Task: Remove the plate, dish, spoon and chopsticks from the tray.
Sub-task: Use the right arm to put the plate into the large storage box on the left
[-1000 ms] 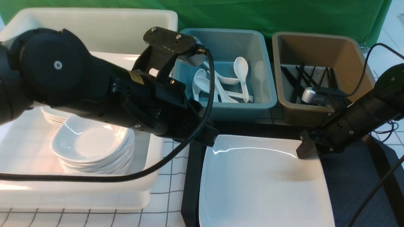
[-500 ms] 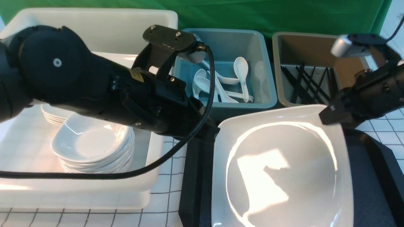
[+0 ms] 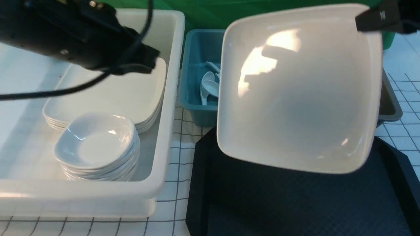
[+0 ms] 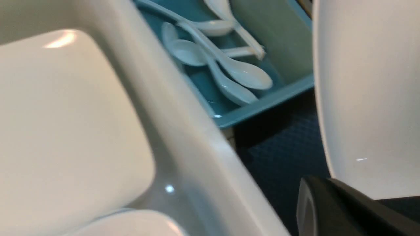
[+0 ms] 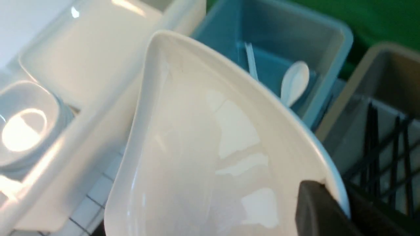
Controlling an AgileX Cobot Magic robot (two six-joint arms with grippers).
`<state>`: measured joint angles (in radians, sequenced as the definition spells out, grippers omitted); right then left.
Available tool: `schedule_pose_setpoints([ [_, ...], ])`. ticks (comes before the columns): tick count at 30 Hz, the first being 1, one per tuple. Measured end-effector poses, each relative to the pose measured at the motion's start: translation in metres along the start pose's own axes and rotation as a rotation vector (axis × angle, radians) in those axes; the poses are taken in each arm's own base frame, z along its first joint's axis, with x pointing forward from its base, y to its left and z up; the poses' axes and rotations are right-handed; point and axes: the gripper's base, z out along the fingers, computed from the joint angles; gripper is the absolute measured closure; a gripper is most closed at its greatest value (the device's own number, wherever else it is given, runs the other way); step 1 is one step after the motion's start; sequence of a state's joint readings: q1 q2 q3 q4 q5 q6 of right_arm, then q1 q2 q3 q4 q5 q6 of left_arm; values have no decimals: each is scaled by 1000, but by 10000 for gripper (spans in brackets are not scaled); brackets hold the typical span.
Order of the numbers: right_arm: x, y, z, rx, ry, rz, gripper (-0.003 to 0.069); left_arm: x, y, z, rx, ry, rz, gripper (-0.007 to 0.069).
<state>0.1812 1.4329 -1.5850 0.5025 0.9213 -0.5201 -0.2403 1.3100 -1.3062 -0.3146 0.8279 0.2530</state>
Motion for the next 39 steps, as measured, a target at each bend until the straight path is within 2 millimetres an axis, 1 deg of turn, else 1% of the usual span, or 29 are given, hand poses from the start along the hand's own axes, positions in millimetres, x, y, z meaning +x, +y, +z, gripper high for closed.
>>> schedule_pose_setpoints([
  [1, -6, 3, 4, -12, -12, -8, 620, -1, 8, -5, -24, -11, -14, 627],
  [5, -43, 20, 24, -70, -104, -29, 620, 1, 45, -28, -147, -60, -91, 627],
  [6, -54, 24, 34, -83, -132, -27, 620, 3, 58, -34, -187, -65, -122, 627],
  [8, -71, 34, 54, -111, -179, -34, 620, 7, 78, -43, -241, -66, -181, 627],
  [10, -84, 46, 73, -143, -219, -34, 620, 12, 91, -50, -269, -65, -237, 627],
  [11, -86, 46, 75, -142, -223, -33, 620, 12, 92, -51, -271, -64, -242, 627],
  [12, -94, 57, 94, -171, -256, -30, 620, 16, 102, -57, -289, -69, -285, 627],
  [13, -98, 64, 105, -187, -272, -26, 620, 17, 105, -59, -292, -71, -298, 627],
  [14, -99, 68, 118, -200, -273, -17, 620, 18, 108, -60, -295, -71, -309, 627],
  [15, -101, 72, 119, -207, -284, -18, 620, 18, 108, -61, -295, -72, -311, 627],
  [16, -101, 81, 141, -227, -297, -7, 620, 19, 109, -62, -292, -69, -312, 627],
  [18, -101, 92, 161, -246, -319, 2, 620, 20, 109, -62, -284, -67, -316, 627],
  [19, -101, 94, 163, -247, -326, 3, 620, 20, 109, -62, -283, -68, -317, 627],
  [21, -95, 106, 192, -254, -348, 13, 620, 20, 108, -62, -278, -62, -318, 627],
  [27, -74, 128, 242, -256, -364, 27, 620, 23, 110, -63, -300, -35, -304, 627],
  [31, -65, 139, 260, -247, -387, 0, 620, 24, 110, -63, -298, -17, -303, 627],
  [34, -61, 143, 270, -232, -410, -18, 620, 25, 110, -63, -296, -12, -303, 627],
  [39, -54, 142, 281, -219, -417, -16, 620, 25, 110, -63, -298, -9, -301, 627],
])
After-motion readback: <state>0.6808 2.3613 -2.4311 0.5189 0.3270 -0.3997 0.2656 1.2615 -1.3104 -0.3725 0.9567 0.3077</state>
